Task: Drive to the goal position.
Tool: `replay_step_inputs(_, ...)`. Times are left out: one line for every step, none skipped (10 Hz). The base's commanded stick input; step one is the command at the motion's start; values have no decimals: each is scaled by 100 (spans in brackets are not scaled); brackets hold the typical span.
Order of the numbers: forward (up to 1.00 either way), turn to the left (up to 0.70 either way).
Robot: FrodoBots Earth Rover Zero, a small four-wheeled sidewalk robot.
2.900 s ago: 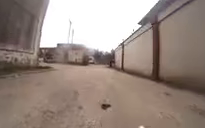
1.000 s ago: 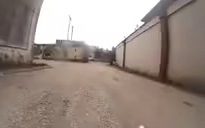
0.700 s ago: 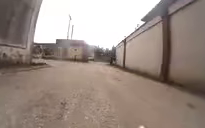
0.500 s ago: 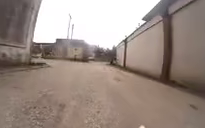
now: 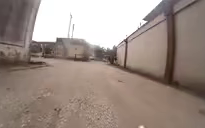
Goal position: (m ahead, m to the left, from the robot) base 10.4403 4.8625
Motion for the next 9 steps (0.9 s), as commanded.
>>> replay_step_inputs(30, 0)
replay_step_inputs(30, 0)
replay_step_inputs(30, 0)
replay_step_inputs(30, 0)
replay_step_inputs(30, 0)
replay_step_inputs(30, 0)
replay_step_inputs(30, 0)
replay_step_inputs(30, 0)
replay_step_inputs(30, 0)
